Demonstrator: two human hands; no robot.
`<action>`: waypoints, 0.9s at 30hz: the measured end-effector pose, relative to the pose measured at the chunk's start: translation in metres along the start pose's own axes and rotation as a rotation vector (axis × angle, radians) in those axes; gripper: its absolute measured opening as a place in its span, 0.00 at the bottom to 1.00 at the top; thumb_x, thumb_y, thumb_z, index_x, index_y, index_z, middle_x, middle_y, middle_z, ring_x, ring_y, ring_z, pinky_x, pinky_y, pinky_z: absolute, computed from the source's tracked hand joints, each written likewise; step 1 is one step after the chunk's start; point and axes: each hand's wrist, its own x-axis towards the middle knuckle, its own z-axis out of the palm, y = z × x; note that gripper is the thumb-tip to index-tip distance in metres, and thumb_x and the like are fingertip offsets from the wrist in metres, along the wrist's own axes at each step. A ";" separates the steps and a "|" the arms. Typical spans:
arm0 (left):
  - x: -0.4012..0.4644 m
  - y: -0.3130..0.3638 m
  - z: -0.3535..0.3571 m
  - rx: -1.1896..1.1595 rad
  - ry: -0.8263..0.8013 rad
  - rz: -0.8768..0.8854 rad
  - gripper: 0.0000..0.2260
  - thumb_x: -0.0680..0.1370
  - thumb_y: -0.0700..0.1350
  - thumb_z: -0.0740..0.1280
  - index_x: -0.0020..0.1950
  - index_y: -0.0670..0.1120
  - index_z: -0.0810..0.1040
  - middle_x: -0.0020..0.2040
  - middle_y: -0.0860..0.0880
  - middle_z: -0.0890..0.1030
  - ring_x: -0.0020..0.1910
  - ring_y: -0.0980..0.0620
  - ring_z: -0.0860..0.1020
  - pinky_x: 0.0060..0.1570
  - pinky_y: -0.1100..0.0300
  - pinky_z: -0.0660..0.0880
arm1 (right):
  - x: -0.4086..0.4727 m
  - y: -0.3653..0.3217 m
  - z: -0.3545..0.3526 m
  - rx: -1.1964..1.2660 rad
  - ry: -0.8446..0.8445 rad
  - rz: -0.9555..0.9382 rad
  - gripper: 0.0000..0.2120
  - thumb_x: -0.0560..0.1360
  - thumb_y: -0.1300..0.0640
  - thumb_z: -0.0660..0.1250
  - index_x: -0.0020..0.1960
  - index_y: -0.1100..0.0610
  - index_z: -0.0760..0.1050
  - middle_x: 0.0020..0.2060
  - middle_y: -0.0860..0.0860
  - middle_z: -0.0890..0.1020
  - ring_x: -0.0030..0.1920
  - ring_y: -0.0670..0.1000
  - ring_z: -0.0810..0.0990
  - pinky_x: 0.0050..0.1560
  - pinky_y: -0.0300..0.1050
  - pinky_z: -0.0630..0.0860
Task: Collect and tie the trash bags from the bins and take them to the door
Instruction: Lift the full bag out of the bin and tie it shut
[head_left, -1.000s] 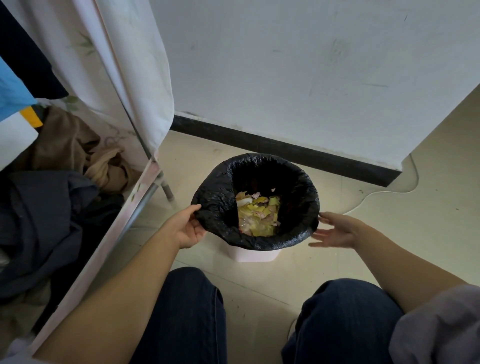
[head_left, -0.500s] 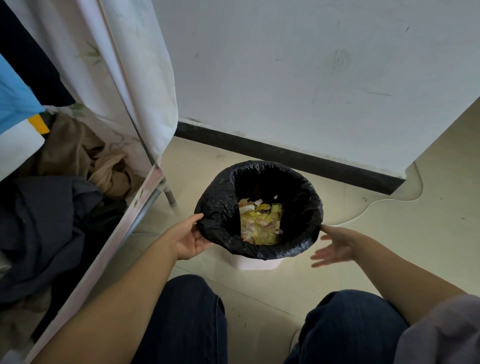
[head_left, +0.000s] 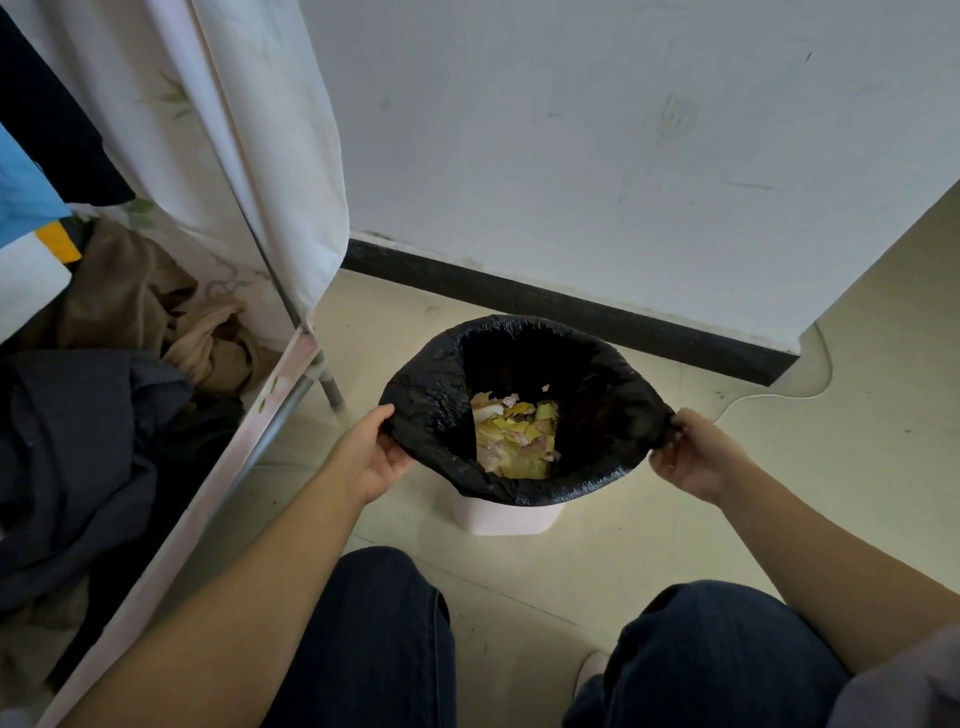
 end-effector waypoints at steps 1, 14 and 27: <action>0.000 0.001 0.006 -0.035 -0.010 0.035 0.06 0.80 0.43 0.61 0.47 0.43 0.75 0.40 0.46 0.82 0.42 0.50 0.78 0.41 0.56 0.81 | -0.004 -0.002 0.003 0.000 -0.042 -0.028 0.13 0.74 0.61 0.54 0.31 0.56 0.62 0.19 0.49 0.68 0.22 0.47 0.68 0.33 0.41 0.74; -0.030 -0.014 0.057 0.037 -0.149 -0.191 0.10 0.82 0.39 0.56 0.61 0.39 0.69 0.63 0.40 0.75 0.61 0.41 0.75 0.62 0.40 0.68 | -0.018 -0.007 0.038 -0.863 -0.076 -0.289 0.10 0.79 0.62 0.54 0.52 0.58 0.74 0.40 0.58 0.76 0.34 0.53 0.75 0.31 0.37 0.70; -0.018 -0.015 0.065 -0.011 -0.225 -0.182 0.09 0.81 0.45 0.60 0.55 0.40 0.74 0.49 0.43 0.80 0.55 0.46 0.76 0.56 0.52 0.72 | -0.051 0.047 0.136 -1.675 -0.403 -0.695 0.09 0.75 0.56 0.64 0.50 0.61 0.70 0.43 0.53 0.75 0.45 0.55 0.76 0.44 0.45 0.71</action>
